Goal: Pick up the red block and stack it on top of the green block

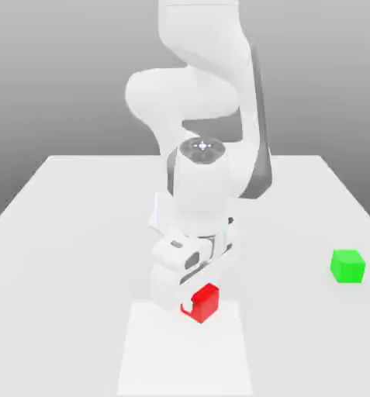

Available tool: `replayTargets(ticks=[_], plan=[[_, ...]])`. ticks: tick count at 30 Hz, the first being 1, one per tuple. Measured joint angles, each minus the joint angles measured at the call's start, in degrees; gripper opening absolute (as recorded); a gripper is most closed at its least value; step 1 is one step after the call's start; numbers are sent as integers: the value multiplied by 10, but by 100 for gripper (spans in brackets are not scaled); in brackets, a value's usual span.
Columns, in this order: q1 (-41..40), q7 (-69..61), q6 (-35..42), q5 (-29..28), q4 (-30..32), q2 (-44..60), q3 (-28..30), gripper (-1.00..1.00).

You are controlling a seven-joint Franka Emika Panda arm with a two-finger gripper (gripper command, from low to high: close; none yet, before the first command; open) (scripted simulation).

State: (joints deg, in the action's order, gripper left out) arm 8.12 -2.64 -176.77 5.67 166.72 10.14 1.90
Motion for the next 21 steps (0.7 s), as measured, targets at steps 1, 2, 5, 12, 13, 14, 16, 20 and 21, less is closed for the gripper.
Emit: replayTargets(ticks=[1, 2, 5, 12, 13, 14, 16, 20, 21], plan=[[1, 0, 5, 0, 1, -6, 1, -100], [5, 6, 16, -8, 3, -19, 7, -100], [9, 29, 64, -42, 11, -75, 21, -100], [27, 77, 157, -62, 10, -168, -16, -100], [40, 88, 163, -59, 4, -168, -29, -100], [53, 100, 168, -55, -2, -167, -43, -100], [79, 125, 179, -50, -14, -165, -71, -100], [132, 176, 199, -38, -40, -160, -128, -100], [145, 188, 204, -35, -46, -159, -142, -100]])
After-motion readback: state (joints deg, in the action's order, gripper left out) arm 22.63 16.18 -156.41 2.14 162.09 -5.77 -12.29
